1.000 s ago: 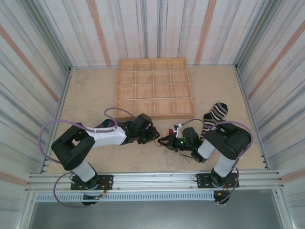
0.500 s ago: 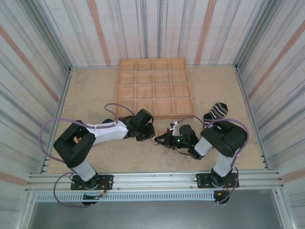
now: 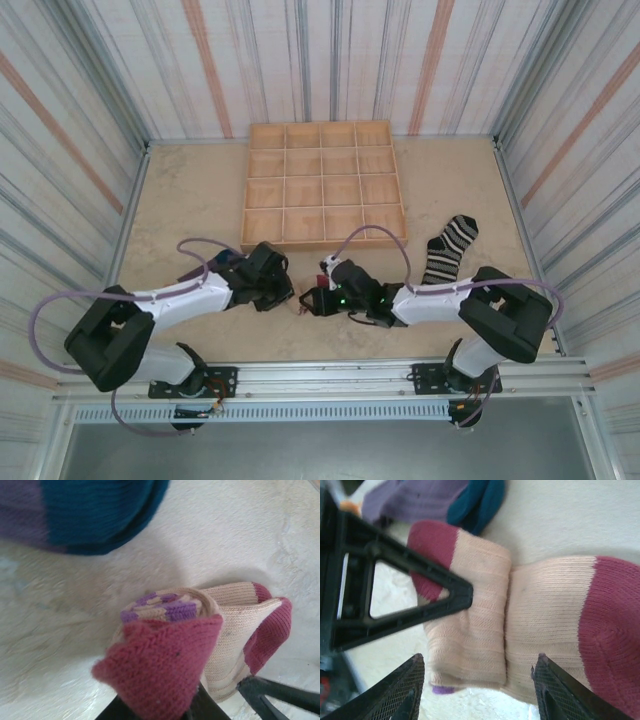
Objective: Roll the socks
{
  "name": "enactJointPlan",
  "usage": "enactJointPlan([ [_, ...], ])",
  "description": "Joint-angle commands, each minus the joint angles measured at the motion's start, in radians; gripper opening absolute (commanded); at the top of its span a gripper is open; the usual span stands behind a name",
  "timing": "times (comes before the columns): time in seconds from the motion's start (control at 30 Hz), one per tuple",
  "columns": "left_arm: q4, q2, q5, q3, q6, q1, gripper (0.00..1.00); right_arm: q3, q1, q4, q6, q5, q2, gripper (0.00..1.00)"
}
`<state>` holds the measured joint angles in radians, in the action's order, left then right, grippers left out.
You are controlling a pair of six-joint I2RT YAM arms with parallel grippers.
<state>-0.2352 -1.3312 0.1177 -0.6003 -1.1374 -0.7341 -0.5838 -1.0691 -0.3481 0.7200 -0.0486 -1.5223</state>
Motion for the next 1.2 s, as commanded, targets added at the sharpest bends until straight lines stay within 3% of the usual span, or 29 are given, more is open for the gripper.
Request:
enactJointPlan([
  [0.0,-0.099,0.043,-0.044,0.034,-0.059,-0.006,0.00,-0.057,-0.123,0.138,-0.195,0.285,0.013,0.61],
  [0.13,-0.121,0.080,-0.050,0.048,-0.072,-0.011,0.00,-0.106,-0.265,0.138,-0.311,0.503,-0.044,0.61],
  [0.3,-0.127,0.085,-0.049,0.056,-0.072,-0.012,0.00,-0.185,-0.364,0.152,-0.375,0.661,-0.151,0.61],
  [0.63,-0.113,0.099,-0.041,0.071,-0.068,-0.014,0.00,-0.245,-0.410,0.154,-0.337,0.865,-0.303,0.50],
  [0.83,-0.102,0.088,-0.042,0.072,-0.071,-0.030,0.00,-0.235,-0.392,0.104,-0.328,0.832,-0.323,0.38],
  [1.0,-0.064,0.081,-0.025,0.083,-0.070,-0.029,0.00,-0.230,-0.370,0.101,-0.298,0.771,-0.336,0.02],
  [1.17,-0.042,0.134,-0.046,0.091,-0.046,-0.025,0.29,-0.133,-0.303,0.047,-0.193,0.612,-0.290,0.00],
])
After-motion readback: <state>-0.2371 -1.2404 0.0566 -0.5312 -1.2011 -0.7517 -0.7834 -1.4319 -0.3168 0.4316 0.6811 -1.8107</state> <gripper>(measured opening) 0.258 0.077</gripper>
